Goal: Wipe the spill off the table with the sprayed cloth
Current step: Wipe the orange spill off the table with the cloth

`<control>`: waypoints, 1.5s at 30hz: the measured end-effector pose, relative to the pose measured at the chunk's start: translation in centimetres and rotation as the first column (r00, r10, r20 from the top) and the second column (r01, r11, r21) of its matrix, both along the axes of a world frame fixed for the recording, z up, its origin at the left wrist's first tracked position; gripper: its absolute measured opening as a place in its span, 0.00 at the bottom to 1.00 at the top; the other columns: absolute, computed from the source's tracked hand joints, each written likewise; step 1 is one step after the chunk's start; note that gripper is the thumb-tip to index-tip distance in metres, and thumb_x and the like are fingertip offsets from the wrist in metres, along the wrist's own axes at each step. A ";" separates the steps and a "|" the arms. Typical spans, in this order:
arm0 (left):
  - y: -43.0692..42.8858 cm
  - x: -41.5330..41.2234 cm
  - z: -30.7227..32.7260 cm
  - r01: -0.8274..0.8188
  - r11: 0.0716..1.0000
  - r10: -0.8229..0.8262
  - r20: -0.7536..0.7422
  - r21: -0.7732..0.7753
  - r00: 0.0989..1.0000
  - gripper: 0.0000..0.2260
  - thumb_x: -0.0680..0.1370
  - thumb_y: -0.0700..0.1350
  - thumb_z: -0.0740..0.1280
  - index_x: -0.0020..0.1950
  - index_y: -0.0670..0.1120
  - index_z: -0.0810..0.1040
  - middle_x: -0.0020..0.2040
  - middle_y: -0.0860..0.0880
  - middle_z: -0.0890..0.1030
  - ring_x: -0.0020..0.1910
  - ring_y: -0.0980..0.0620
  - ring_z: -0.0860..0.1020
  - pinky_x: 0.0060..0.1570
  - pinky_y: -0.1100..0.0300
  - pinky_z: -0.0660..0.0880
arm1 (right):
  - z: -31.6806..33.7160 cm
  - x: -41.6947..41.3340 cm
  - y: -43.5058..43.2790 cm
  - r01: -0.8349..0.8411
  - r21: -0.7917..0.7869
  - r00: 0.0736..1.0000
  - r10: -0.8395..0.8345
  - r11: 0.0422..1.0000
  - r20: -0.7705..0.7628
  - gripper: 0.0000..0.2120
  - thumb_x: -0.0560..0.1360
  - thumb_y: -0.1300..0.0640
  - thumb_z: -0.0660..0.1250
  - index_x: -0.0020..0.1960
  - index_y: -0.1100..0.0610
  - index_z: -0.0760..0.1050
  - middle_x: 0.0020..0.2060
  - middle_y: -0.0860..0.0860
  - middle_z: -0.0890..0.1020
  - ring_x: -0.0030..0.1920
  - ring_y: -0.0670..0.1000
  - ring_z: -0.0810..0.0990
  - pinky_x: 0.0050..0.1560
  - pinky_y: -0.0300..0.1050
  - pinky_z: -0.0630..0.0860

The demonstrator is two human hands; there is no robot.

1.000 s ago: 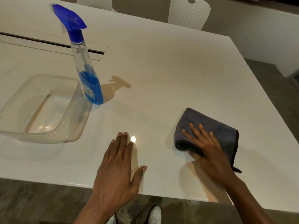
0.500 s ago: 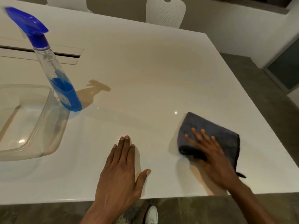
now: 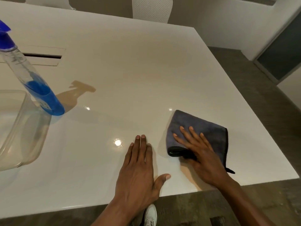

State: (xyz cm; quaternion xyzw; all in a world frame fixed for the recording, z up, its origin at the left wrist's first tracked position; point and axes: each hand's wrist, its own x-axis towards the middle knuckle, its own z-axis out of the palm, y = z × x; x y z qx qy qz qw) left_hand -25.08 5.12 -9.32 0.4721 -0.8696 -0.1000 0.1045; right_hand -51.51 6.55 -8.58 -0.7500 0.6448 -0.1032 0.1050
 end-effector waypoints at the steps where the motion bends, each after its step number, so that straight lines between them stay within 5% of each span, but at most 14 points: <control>1: 0.0 -0.2 -0.1 -0.001 1.000 0.001 -0.005 -0.001 1.000 0.46 0.81 0.74 0.55 0.81 0.35 0.66 0.84 0.35 0.59 0.83 0.36 0.59 0.79 0.46 0.52 | 0.1 -1.4 -0.1 0.021 -0.002 1.000 -0.021 1.000 0.019 0.41 0.81 0.55 0.66 0.82 0.32 0.45 0.84 0.39 0.48 0.84 0.45 0.41 0.83 0.57 0.42; 9: -0.2 -1.5 -0.4 -0.009 1.000 0.009 -0.011 0.004 1.000 0.45 0.82 0.72 0.53 0.83 0.36 0.60 0.86 0.37 0.52 0.86 0.38 0.51 0.81 0.45 0.48 | -0.7 -6.0 -9.3 0.256 0.023 0.965 -0.254 0.966 -0.057 0.30 0.84 0.45 0.60 0.82 0.37 0.51 0.85 0.48 0.53 0.85 0.57 0.48 0.82 0.66 0.47; 12: -0.2 -2.2 -0.4 -0.017 1.000 0.017 -0.013 0.004 1.000 0.45 0.82 0.72 0.53 0.83 0.35 0.62 0.85 0.36 0.54 0.85 0.37 0.52 0.80 0.44 0.50 | -0.7 -3.9 -8.4 0.170 0.015 0.983 -0.169 0.985 -0.068 0.32 0.82 0.44 0.56 0.83 0.39 0.50 0.85 0.46 0.49 0.85 0.57 0.44 0.82 0.66 0.45; 17: -0.4 -2.7 -0.9 -0.027 1.000 0.027 -0.032 -0.001 0.999 0.44 0.80 0.69 0.60 0.80 0.34 0.65 0.84 0.35 0.59 0.83 0.36 0.59 0.78 0.45 0.55 | -0.7 -3.6 -2.2 0.007 -0.046 1.000 -0.008 0.999 -0.017 0.42 0.81 0.57 0.66 0.82 0.34 0.44 0.84 0.40 0.45 0.84 0.48 0.39 0.82 0.57 0.40; 21: -0.5 -2.8 -0.8 -0.030 1.000 0.029 -0.036 -0.005 0.999 0.44 0.80 0.70 0.60 0.80 0.34 0.66 0.84 0.35 0.59 0.83 0.36 0.59 0.78 0.46 0.55 | -0.6 -8.6 -5.1 0.136 -0.002 0.991 -0.135 0.991 0.023 0.32 0.83 0.49 0.60 0.82 0.33 0.50 0.84 0.42 0.50 0.85 0.51 0.44 0.83 0.62 0.44; 26: -0.8 -3.6 -0.1 -0.035 0.999 0.035 -0.035 0.026 0.999 0.47 0.81 0.74 0.54 0.84 0.36 0.58 0.86 0.38 0.50 0.86 0.41 0.48 0.82 0.49 0.45 | -1.2 -10.0 -14.3 0.225 0.024 0.973 -0.223 0.974 -0.052 0.28 0.85 0.45 0.59 0.82 0.37 0.52 0.85 0.48 0.53 0.85 0.57 0.49 0.82 0.66 0.47; 33: -1.5 -5.3 0.6 -0.036 0.998 0.040 -0.058 0.055 0.998 0.48 0.81 0.75 0.49 0.86 0.40 0.46 0.86 0.42 0.38 0.85 0.45 0.35 0.82 0.52 0.35 | -0.2 -4.8 -13.1 -0.015 0.028 1.000 0.015 0.999 -0.010 0.30 0.84 0.47 0.58 0.83 0.40 0.52 0.84 0.45 0.49 0.84 0.55 0.44 0.82 0.62 0.42; 37: -1.9 -5.9 0.4 -0.048 0.996 0.051 -0.032 0.071 0.998 0.48 0.81 0.75 0.53 0.84 0.37 0.59 0.86 0.38 0.50 0.86 0.41 0.48 0.84 0.49 0.42 | -0.4 -6.3 -8.8 -0.102 0.012 0.995 0.102 0.995 -0.004 0.31 0.81 0.46 0.56 0.81 0.37 0.51 0.83 0.40 0.47 0.84 0.50 0.41 0.82 0.56 0.40; 40: -1.8 -5.9 0.1 -0.053 0.998 0.053 0.003 0.021 0.999 0.46 0.80 0.74 0.56 0.80 0.36 0.68 0.83 0.36 0.62 0.83 0.38 0.61 0.79 0.48 0.53 | -0.8 -9.9 -10.6 -0.007 -0.004 1.000 0.007 1.000 0.003 0.30 0.84 0.50 0.61 0.81 0.36 0.52 0.84 0.43 0.52 0.84 0.53 0.46 0.83 0.62 0.46; 43: -1.7 -5.7 0.3 -0.070 0.996 0.068 0.027 0.047 0.997 0.47 0.80 0.76 0.54 0.80 0.37 0.67 0.84 0.37 0.60 0.84 0.40 0.58 0.84 0.47 0.54 | -0.9 -11.7 -15.9 0.089 0.025 0.996 -0.089 0.996 -0.007 0.28 0.86 0.49 0.60 0.82 0.36 0.54 0.84 0.46 0.54 0.85 0.55 0.49 0.82 0.66 0.47; 45: -1.7 -5.8 0.6 -0.080 0.994 0.080 0.010 0.070 0.997 0.48 0.80 0.77 0.52 0.83 0.38 0.62 0.86 0.40 0.52 0.86 0.42 0.50 0.82 0.46 0.46 | -0.6 -11.2 -19.5 0.104 0.039 0.994 -0.103 0.994 -0.031 0.27 0.86 0.47 0.58 0.82 0.39 0.54 0.85 0.48 0.54 0.85 0.57 0.49 0.82 0.66 0.46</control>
